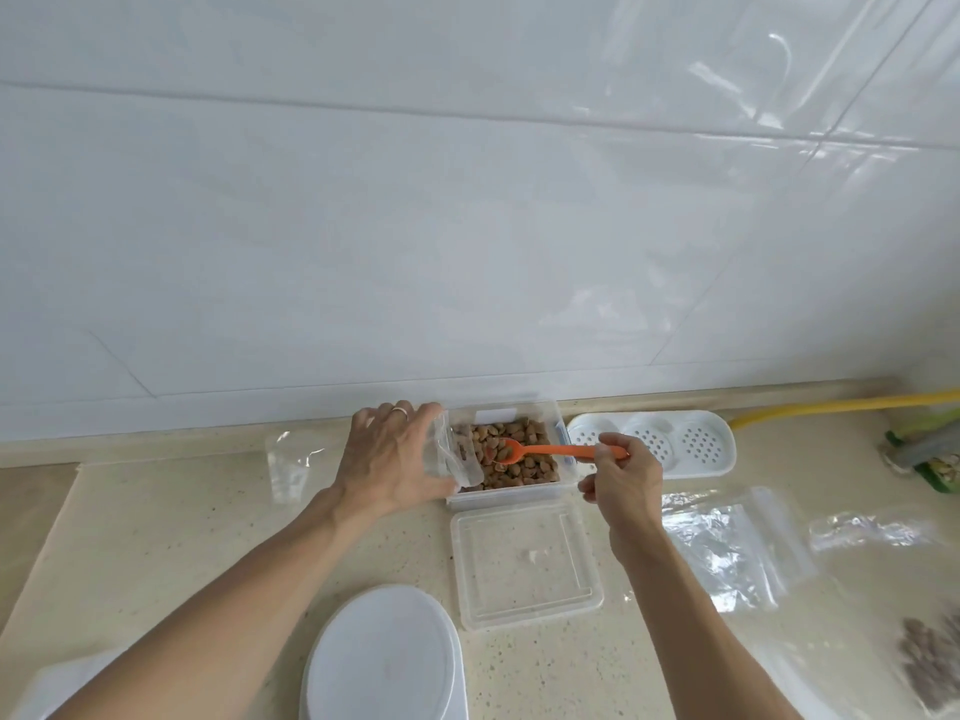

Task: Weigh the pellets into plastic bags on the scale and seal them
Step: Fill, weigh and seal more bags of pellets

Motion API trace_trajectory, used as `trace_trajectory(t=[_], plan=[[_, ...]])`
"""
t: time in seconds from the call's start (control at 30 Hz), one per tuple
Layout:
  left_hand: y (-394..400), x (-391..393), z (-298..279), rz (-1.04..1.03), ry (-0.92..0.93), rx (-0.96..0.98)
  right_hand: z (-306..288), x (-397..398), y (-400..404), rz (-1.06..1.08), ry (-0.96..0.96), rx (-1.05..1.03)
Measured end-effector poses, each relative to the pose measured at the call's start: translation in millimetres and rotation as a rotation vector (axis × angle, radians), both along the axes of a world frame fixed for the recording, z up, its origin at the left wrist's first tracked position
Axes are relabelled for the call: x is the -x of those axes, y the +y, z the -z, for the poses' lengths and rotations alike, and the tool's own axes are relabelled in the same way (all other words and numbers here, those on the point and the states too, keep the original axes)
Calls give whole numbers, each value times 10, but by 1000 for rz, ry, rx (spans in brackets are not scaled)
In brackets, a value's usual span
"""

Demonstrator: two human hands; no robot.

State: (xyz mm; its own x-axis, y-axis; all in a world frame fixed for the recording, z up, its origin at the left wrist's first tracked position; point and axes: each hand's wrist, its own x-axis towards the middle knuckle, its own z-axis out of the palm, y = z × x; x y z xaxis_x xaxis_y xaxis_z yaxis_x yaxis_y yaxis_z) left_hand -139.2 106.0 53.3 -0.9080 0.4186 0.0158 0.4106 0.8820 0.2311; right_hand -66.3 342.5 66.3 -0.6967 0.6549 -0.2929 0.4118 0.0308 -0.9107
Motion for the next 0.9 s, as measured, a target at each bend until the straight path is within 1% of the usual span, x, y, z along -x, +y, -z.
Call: trace_trajectory(t=[0.13,0.23,0.3,0.37,0.43,0.63,0.7,0.77,0.9], plan=[[163,86,-49,57,34,142,-171,-49,128,2,62,-4],[262,106,-101,87,38,131,-296,-64,122,-74,112,-14],[294,99,-128,107,42,92,-360,-62,69,-167,132,-59],[307,76,-144,142,65,39,-403,-53,-3,-265,134,-111],[298,51,-163,165,56,-35,-422,-43,-51,-301,151,-85],[194,11,-231,86,-139,-406,-436,-30,-88,-266,212,228],[220,-34,-242,75,-186,-474,-455,-24,-150,-289,219,248],[253,-57,-213,58,-199,-511,-504,-14,-223,-351,231,156],[235,-23,-125,-21,-246,-545,-689,15,-269,-450,280,-151]])
